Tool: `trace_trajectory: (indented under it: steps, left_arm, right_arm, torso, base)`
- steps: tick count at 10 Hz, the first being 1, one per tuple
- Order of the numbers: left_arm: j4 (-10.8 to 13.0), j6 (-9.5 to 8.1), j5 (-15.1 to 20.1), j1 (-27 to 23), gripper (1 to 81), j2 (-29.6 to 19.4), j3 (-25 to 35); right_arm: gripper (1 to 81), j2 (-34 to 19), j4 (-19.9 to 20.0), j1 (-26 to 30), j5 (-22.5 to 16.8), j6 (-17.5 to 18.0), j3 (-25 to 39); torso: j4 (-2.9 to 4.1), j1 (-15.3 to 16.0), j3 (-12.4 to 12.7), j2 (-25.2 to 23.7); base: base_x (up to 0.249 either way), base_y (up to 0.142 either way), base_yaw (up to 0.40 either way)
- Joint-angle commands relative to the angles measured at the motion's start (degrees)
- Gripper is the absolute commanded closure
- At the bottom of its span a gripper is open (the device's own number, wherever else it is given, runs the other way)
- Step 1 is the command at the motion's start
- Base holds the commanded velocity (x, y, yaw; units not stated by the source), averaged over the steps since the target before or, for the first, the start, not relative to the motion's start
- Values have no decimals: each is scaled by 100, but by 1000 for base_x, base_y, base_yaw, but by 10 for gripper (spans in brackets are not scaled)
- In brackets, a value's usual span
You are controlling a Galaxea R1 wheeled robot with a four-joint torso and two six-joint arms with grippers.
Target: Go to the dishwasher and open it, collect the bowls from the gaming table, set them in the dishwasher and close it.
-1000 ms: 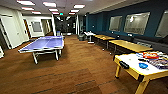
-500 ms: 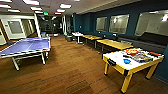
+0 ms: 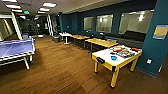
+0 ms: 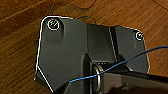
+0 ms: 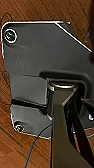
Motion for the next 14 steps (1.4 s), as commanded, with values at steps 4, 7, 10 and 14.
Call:
trace_trajectory:
  steps: [4,7,10,14]
  left_arm:
    - [42,17,265,-279,10,-36,13]
    - [42,26,265,-279,10,-44,13]
    - [42,26,265,-278,10,-36,13]
    - [42,26,265,-279,10,-44,22]
  right_arm:
    - [10,-31,-71,233,-273,-9,40]
    - [10,-23,-71,242,-273,-9,40]
    - [10,-23,-71,242,-273,-9,40]
    - [10,-23,-71,224,-273,-9,40]
  torso:
    - [0,1,0,0]
    - [0,1,0,0]
    - [0,1,0,0]
    - [0,1,0,0]
  base:
    - [0,0,-364]
    - [0,0,-364]
    - [0,0,-364]
    - [0,0,-364]
